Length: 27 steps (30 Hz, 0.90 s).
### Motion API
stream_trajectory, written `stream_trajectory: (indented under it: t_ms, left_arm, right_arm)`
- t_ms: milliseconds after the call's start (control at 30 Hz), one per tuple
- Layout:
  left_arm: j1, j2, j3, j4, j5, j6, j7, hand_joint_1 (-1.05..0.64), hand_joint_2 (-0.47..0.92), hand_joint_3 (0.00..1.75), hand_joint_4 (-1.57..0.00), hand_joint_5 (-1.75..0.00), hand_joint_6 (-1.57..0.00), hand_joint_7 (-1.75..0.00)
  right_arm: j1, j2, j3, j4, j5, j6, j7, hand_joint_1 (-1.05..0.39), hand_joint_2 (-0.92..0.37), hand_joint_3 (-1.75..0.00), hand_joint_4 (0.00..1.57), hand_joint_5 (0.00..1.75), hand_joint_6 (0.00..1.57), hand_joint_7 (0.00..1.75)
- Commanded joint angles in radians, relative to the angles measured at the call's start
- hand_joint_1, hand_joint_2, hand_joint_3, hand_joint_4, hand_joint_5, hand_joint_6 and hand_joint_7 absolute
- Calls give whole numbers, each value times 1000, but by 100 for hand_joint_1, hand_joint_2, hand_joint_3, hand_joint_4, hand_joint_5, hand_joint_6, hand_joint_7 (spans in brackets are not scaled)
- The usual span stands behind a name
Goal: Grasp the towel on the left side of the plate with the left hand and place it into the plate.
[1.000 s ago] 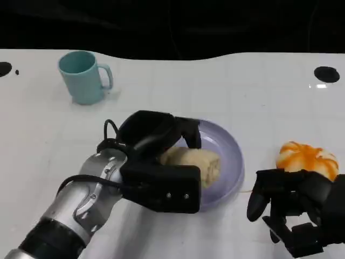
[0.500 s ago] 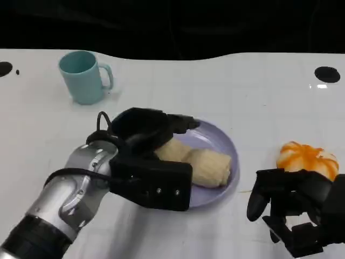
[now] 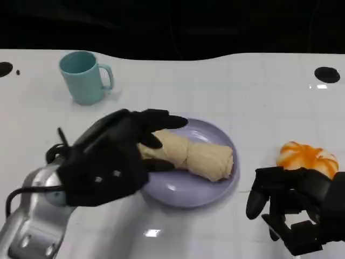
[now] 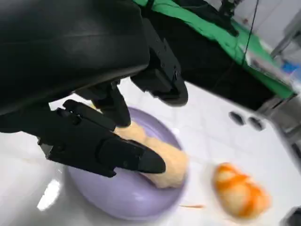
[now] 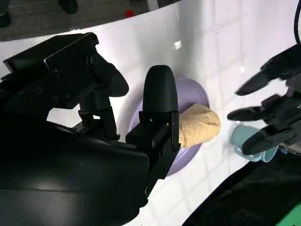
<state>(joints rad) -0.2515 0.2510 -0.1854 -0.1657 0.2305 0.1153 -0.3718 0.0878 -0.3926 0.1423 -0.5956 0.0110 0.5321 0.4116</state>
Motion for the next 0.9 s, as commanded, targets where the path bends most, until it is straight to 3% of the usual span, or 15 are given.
stream_trajectory:
  t_ms: [33, 133, 300, 433, 600, 900]
  left_arm:
    - [99, -32, 102, -104, -178, 113, -19, -9, 63, 91, -81, -131, -90, -81]
    - [149, -33, 159, -211, -318, 268, -44, -10, 54, 111, -80, -153, -83, -107]
    - [195, -45, 259, -406, -522, 601, -5, -13, 44, 131, -79, -165, -83, -123]
    - [220, -74, 328, -496, -650, 781, 49, -12, 47, 131, -76, -173, -78, -136]
    - [282, -105, 366, -512, -749, 843, 79, -16, 60, 115, -77, -175, -74, -148]
    - [276, -144, 430, -425, -858, 913, 150, -15, 57, 129, -80, -175, -68, -171]
  right_arm:
    - [4, -5, -6, -1, 10, -3, 3, 4, -57, -109, 68, 170, 69, 145]
    - [8, -8, -6, -9, 7, 4, 2, 4, -57, -109, 68, 169, 69, 145]
    - [9, -6, -11, -16, 13, 14, 1, 5, -57, -110, 68, 169, 69, 144]
    - [3, -9, -15, -11, 15, 14, 5, 5, -57, -110, 69, 169, 70, 144]
    - [0, -19, -27, 1, 20, 8, 12, 5, -57, -109, 69, 169, 69, 144]
    - [21, -30, -31, 1, 13, -10, 13, 5, -57, -108, 71, 167, 70, 142]
